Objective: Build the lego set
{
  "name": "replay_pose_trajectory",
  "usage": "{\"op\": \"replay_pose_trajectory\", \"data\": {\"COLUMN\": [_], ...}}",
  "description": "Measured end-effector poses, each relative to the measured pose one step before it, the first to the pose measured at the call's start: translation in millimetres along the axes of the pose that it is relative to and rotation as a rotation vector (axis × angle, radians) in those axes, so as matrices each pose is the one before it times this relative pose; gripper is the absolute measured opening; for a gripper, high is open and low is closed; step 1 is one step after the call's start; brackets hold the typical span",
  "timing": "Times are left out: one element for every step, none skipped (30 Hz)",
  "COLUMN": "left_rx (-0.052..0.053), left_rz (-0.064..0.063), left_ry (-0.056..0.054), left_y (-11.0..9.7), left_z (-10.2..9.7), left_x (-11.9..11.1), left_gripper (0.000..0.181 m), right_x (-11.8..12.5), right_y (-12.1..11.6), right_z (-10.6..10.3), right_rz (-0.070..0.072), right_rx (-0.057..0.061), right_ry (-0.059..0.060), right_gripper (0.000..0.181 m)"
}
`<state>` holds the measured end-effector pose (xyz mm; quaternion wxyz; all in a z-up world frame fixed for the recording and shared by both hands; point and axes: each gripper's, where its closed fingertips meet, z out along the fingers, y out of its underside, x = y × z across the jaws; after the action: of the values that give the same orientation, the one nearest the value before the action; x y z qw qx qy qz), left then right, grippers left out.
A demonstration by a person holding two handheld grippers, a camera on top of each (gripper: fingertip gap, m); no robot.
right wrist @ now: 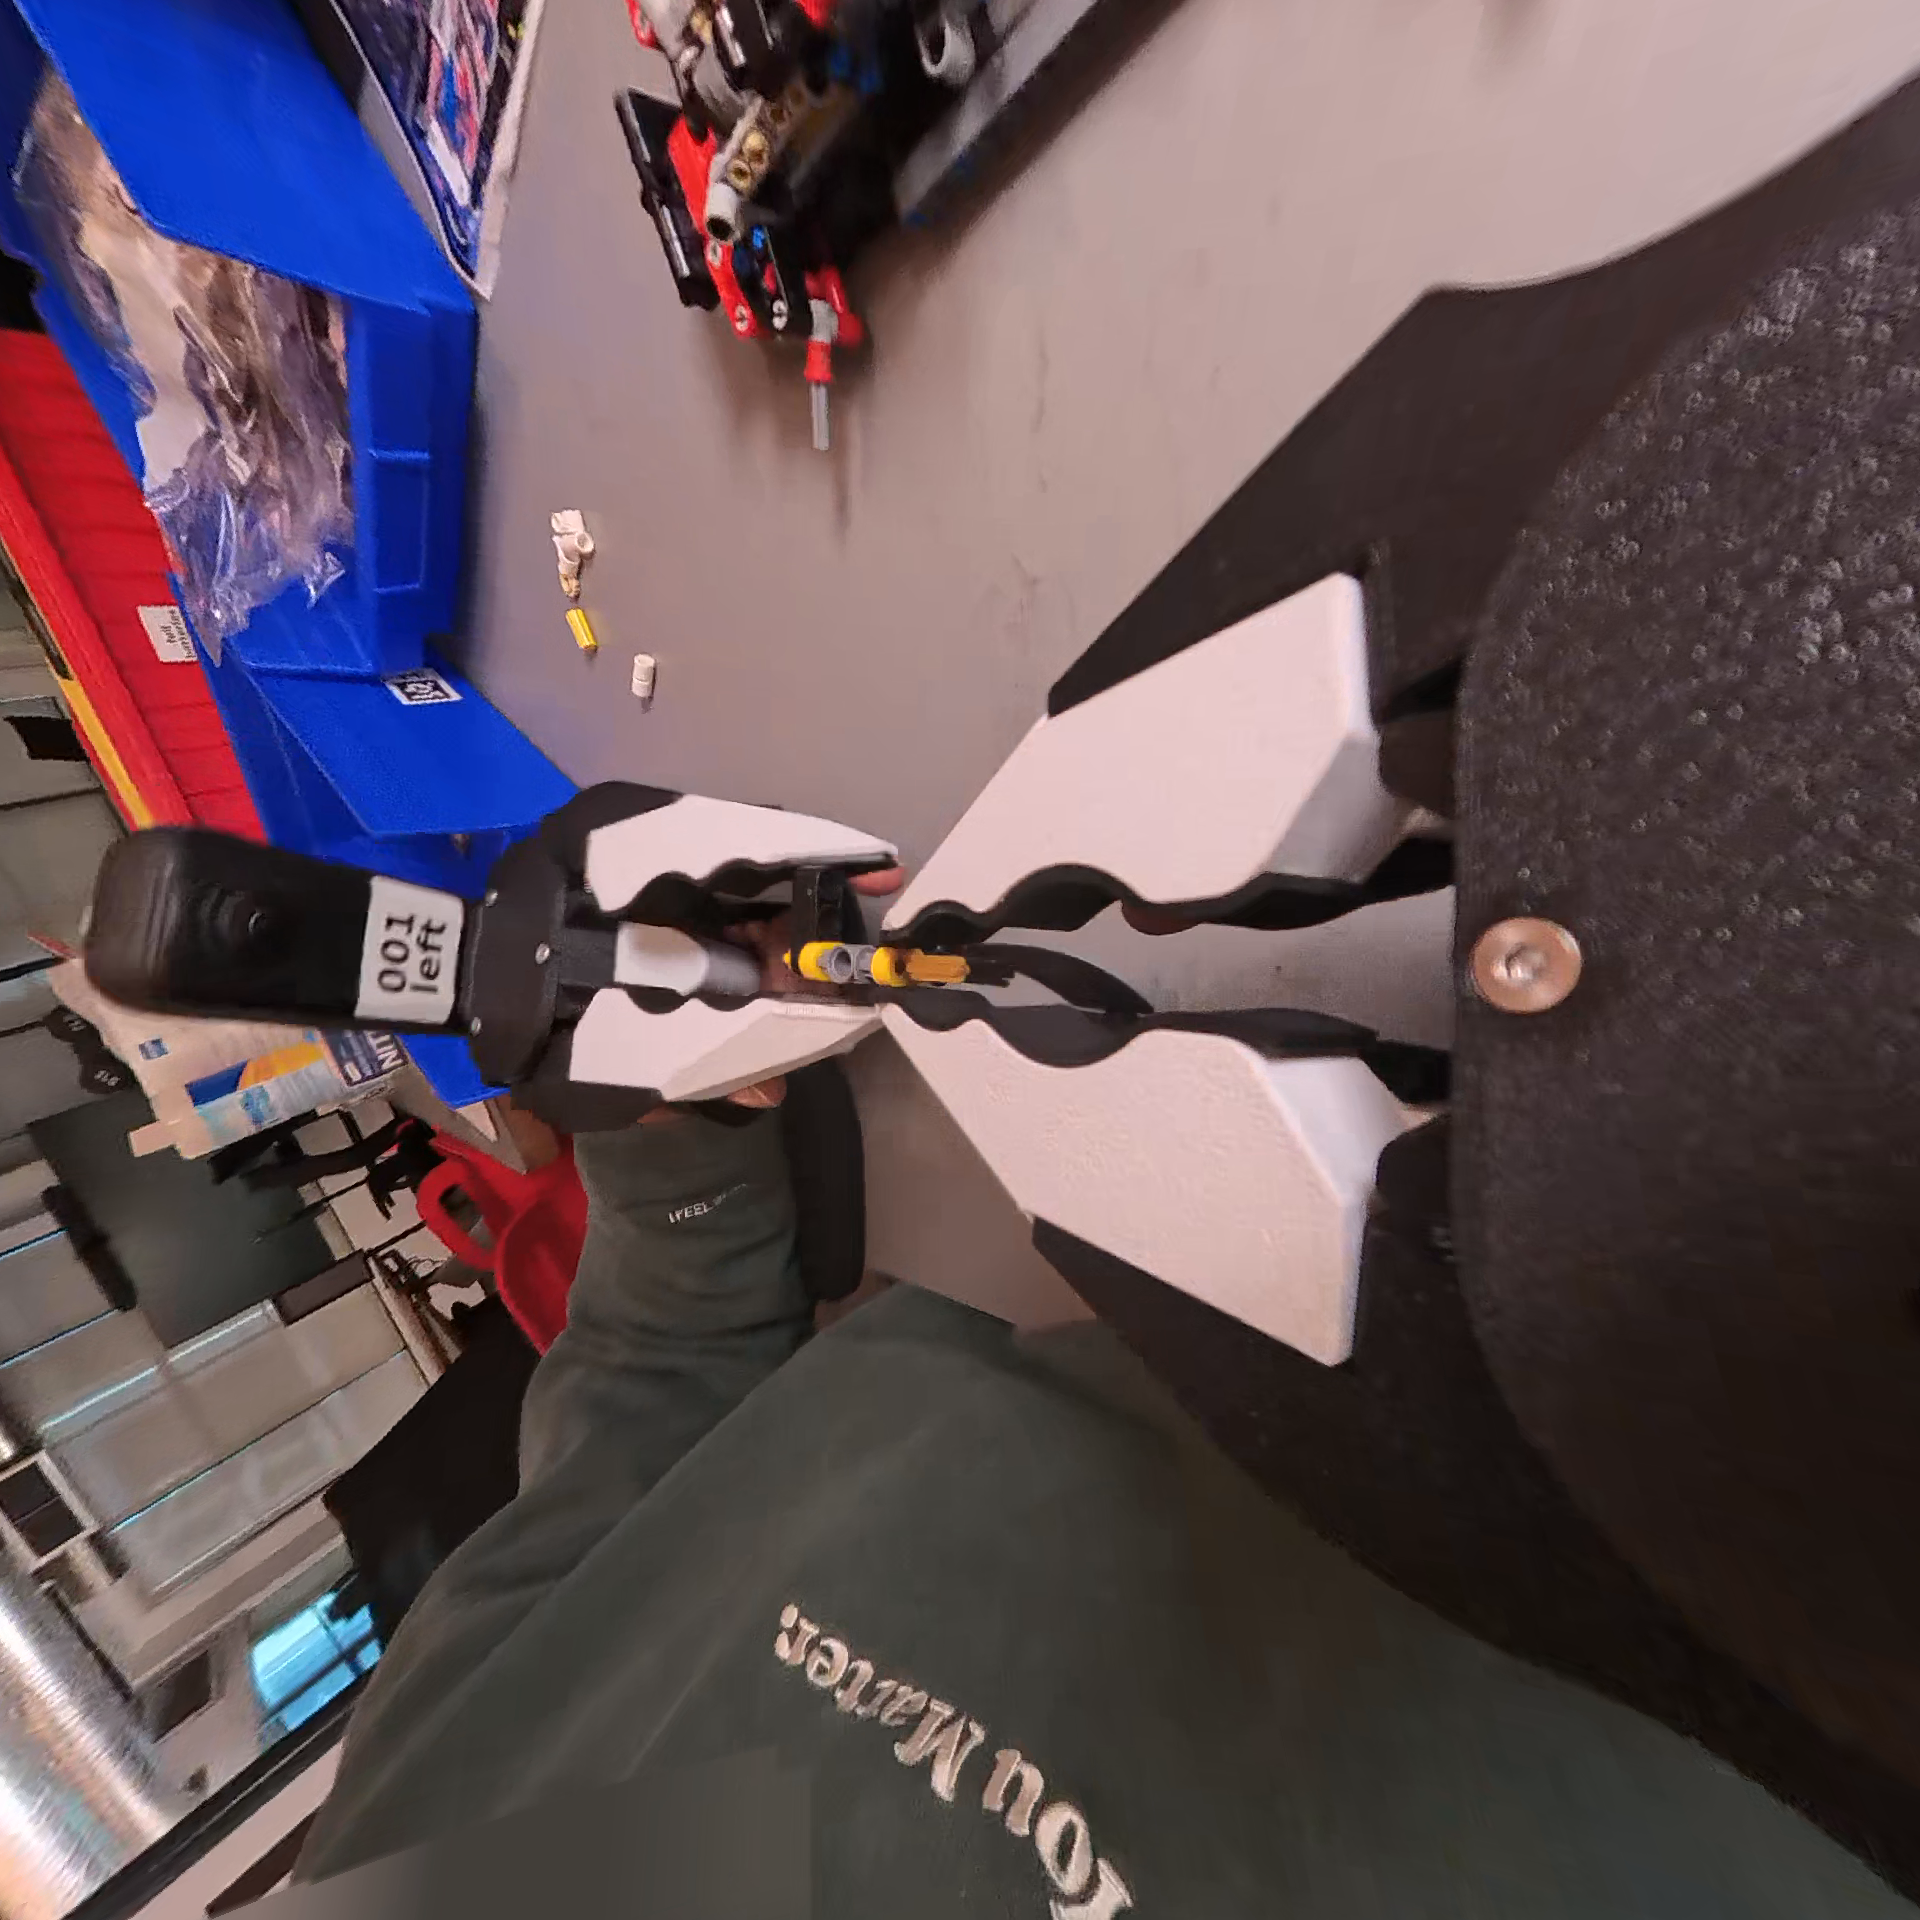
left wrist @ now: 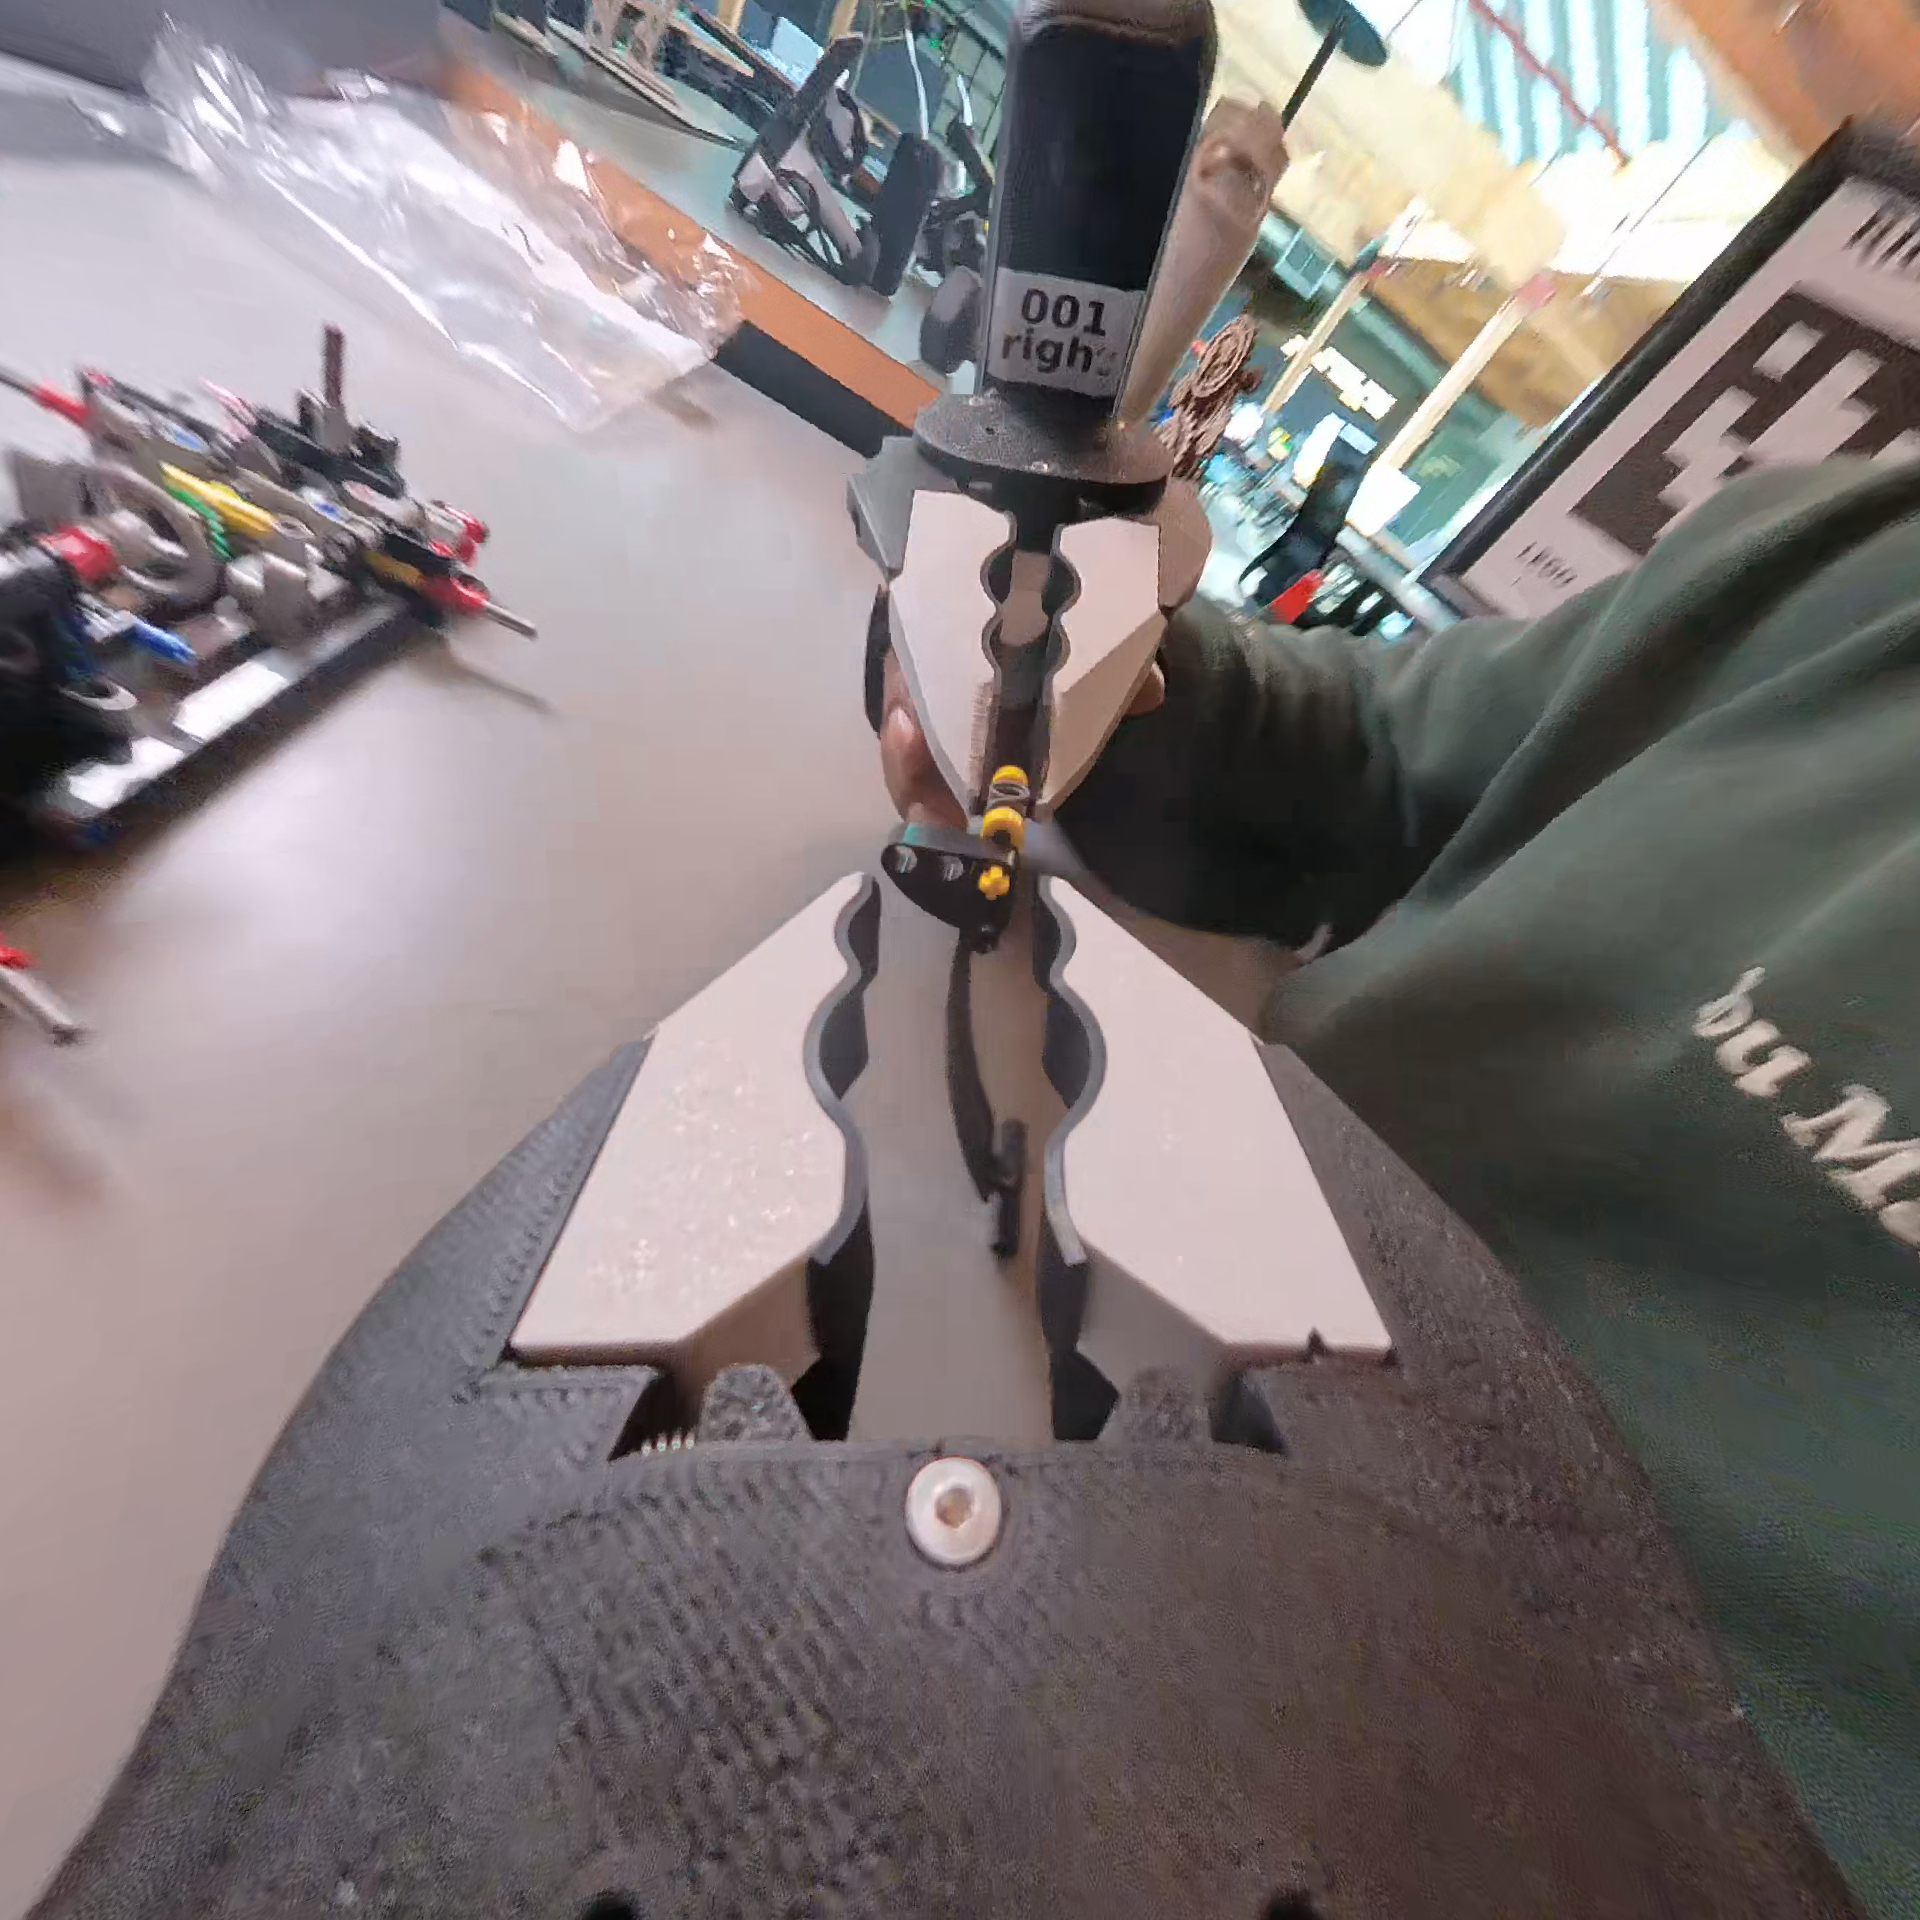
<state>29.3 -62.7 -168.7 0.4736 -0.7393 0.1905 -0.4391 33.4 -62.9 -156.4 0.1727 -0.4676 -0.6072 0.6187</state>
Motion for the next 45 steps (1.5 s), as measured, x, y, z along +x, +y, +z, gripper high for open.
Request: {"op": "replay_pose_trajectory", "data": {"left_rx": [-0.0077, 0.0022, 0.0046, -0.0029, -0.0119, -0.0110, -0.0040, 0.0013, 0.0005, -0.0058, -0.0076, -0.0040, -0.0003, 0.0010, -0.0051, -0.0131, -0.0174, -0.0189, -0.0208, -0.0136, 0.0070, 0.0210, 0.0118, -0.0045, -0.0088, -0.0014, -0.0005, -0.0052, -0.0089, -0.0119, -0.0132, -0.0135, -0.0094, -0.0056, -0.0078, -0.0072, -0.0044, -0.0045, -0.0064, -0.0056, -0.0019, -0.0006, -0.0016, -0.0025, -0.0013], "left_rz": [0.0525, 0.0354, 0.0184, 0.0083, 0.0005, -0.0067, -0.0092, -0.0074, -0.0031, 0.0013, 0.0050, 0.0030, -0.0016, -0.0049, -0.0046, -0.0015, 0.0016, 0.0061, 0.0178, 0.0231, -0.0011, -0.0257, -0.0135, 0.0123, 0.0085, -0.0071, -0.0099, -0.0039, -0.0041, -0.0060, -0.0029, 0.0003, -0.0021, -0.0028, -0.0011, 0.0003, 0.0029, 0.0017, -0.0004, 0.0005, 0.0027, 0.0025, 0.0013, 0.0020, 0.0025], "left_ry": [-0.0245, -0.0089, 0.0010, 0.0011, 0.0042, 0.0070, 0.0062, 0.0047, 0.0003, -0.0030, -0.0071, -0.0094, -0.0031, -0.0043, -0.0040, 0.0035, 0.0091, 0.0115, 0.0011, -0.0127, 0.0018, 0.0202, 0.0084, -0.0081, -0.0020, 0.0093, 0.0108, 0.0055, 0.0046, 0.0076, 0.0022, -0.0020, 0.0007, 0.0011, -0.0023, -0.0017, -0.0018, -0.0014, -0.0025, -0.0031, -0.0016, -0.0015, -0.0028, -0.0030, -0.0012], "left_y": [0.21, -0.70, -0.69, 0.95, 2.41, 1.88, 0.47, -0.47, -0.26, 0.76, 1.39, 1.05, 0.47, 0.36, 1.52, 3.07, 3.99, 4.30, 4.17, 2.06, -1.56, -3.64, -2.40, 0.11, 1.21, 0.77, 0.55, 0.88, 1.46, 2.16, 2.50, 2.59, 1.61, 0.79, 1.16, 1.05, 0.62, 0.59, 0.96, 0.72, 0.33, 0.07, 0.18, 0.37, 0.10], "left_z": [-0.58, 0.08, 0.69, 0.88, 0.56, 0.25, -0.12, -0.05, -0.04, 0.19, 0.42, 0.56, 0.60, 0.60, 0.98, 1.64, 3.07, 5.05, 5.39, 2.47, -0.84, -1.68, -0.98, -0.18, 0.13, 0.01, 0.19, 0.38, 0.69, 0.96, 1.12, 1.03, 0.75, 0.46, 0.54, 0.56, 0.32, 0.19, 0.11, 0.14, -0.13, -0.15, -0.10, 0.04, -0.08], "left_x": [-1.32, 0.81, 1.80, 0.91, 0.39, 0.12, 0.05, 0.15, 0.03, -0.33, -0.84, -1.20, -0.53, -0.86, -0.97, 0.36, 2.26, 3.99, 3.17, -0.31, -1.14, 0.39, -0.09, -0.77, 0.15, 1.11, 1.13, 0.62, 0.54, 1.06, 0.64, 0.14, 0.47, 0.30, -0.49, -0.09, 0.05, 0.01, -0.45, -0.39, -0.05, -0.03, -0.32, -0.32, -0.01], "left_gripper": [0.027, 0.027, 0.027, 0.025, 0.024, 0.024, 0.024, 0.024, 0.023, 0.023, 0.023, 0.023, 0.023, 0.023, 0.023, 0.023, 0.023, 0.023, 0.023, 0.023, 0.023, 0.023, 0.023, 0.023, 0.023, 0.023, 0.023, 0.023, 0.022, 0.022, 0.022, 0.022, 0.022, 0.022, 0.022, 0.022, 0.022, 0.022, 0.022, 0.022, 0.022, 0.022, 0.022, 0.022, 0.022], "right_x": [0.81, -1.24, -1.31, -1.56, -1.14, 0.03, 0.22, -0.07, 0.14, 0.37, 0.79, 1.43, 0.53, 1.16, 1.47, 0.20, -1.01, -3.14, -4.21, -0.63, 1.30, 0.93, 0.81, 0.33, -0.54, -1.25, -1.11, -0.66, -0.65, -1.43, -1.02, -0.81, -0.97, -0.64, 0.17, -0.30, -0.35, -0.35, 0.03, 0.16, -0.33, -0.16, 0.11, 0.16, -0.29], "right_y": [2.05, 2.53, 2.08, 1.63, 1.28, 1.53, 0.01, -0.92, -1.01, 0.50, 1.41, 1.01, -0.06, -1.36, 0.11, 0.38, -1.20, -2.96, 1.45, 2.63, -0.76, -3.06, -1.04, 2.01, 3.15, 1.63, 1.00, 1.32, 1.88, 2.54, 2.49, 2.80, 2.19, 1.30, 2.12, 1.43, 0.93, 0.69, 1.14, 1.29, 0.60, 0.18, 0.34, 0.61, 0.28], "right_z": [0.81, 1.47, 1.99, 2.03, 1.52, 0.65, 0.08, -0.22, -0.13, 0.09, 0.28, 0.00, -0.32, -0.32, 0.07, 0.18, 0.44, 2.13, 4.19, 2.75, -1.11, -3.72, -3.83, -2.20, -0.95, -0.38, -0.14, -0.06, 0.05, 0.36, 0.78, 1.04, 0.58, 0.03, 0.24, 0.52, 0.24, 0.29, 0.75, 0.52, 0.33, 0.19, 0.28, 0.39, 0.16], "right_rz": [0.0008, -0.0045, 0.0024, 0.0018, -0.0005, -0.0043, 0.0022, 0.0128, 0.0126, 0.0000, -0.0119, -0.0129, -0.0034, 0.0050, -0.0011, -0.0147, -0.0073, 0.0036, -0.0045, -0.0350, -0.0288, 0.0051, 0.0100, 0.0008, -0.0016, 0.0024, 0.0028, -0.0035, -0.0083, -0.0091, -0.0110, -0.0144, -0.0170, -0.0131, -0.0146, -0.0143, -0.0081, -0.0039, -0.0011, -0.0029, -0.0037, -0.0010, -0.0008, -0.0021, -0.0002], "right_rx": [-0.0073, -0.0100, -0.0082, -0.0038, -0.0014, -0.0025, 0.0067, 0.0116, 0.0122, 0.0032, -0.0037, -0.0009, 0.0041, 0.0114, -0.0009, -0.0034, 0.0073, 0.0152, -0.0233, -0.0386, -0.0176, -0.0013, -0.0040, -0.0104, -0.0105, -0.0019, -0.0024, -0.0068, -0.0110, -0.0153, -0.0150, -0.0186, -0.0180, -0.0151, -0.0220, -0.0143, -0.0082, -0.0036, -0.0044, -0.0049, -0.0016, 0.0001, 0.0002, -0.0015, 0.0013], "right_ry": [0.0017, -0.0067, -0.0074, -0.0093, -0.0065, 0.0006, 0.0005, -0.0044, -0.0026, 0.0033, 0.0106, 0.0155, 0.0054, 0.0071, 0.0101, 0.0038, -0.0021, -0.0140, -0.0157, 0.0100, 0.0156, -0.0019, -0.0084, -0.0071, -0.0070, -0.0077, -0.0082, -0.0056, -0.0038, -0.0070, -0.0017, 0.0033, 0.0049, 0.0063, 0.0106, 0.0081, 0.0041, 0.0017, 0.0024, 0.0027, 0.0001, 0.0002, 0.0019, 0.0022, -0.0003], "right_gripper": [0.003, 0.003, 0.003, 0.003, 0.004, 0.003, 0.003, 0.003, 0.003, 0.003, 0.003, 0.004, 0.004, 0.004, 0.004, 0.004, 0.004, 0.004, 0.004, 0.004, 0.004, 0.004, 0.004, 0.004, 0.004, 0.004, 0.004, 0.004, 0.004, 0.004, 0.004, 0.005, 0.005, 0.005, 0.004, 0.004, 0.004, 0.004, 0.004, 0.004, 0.004, 0.004, 0.004, 0.004, 0.004]}}
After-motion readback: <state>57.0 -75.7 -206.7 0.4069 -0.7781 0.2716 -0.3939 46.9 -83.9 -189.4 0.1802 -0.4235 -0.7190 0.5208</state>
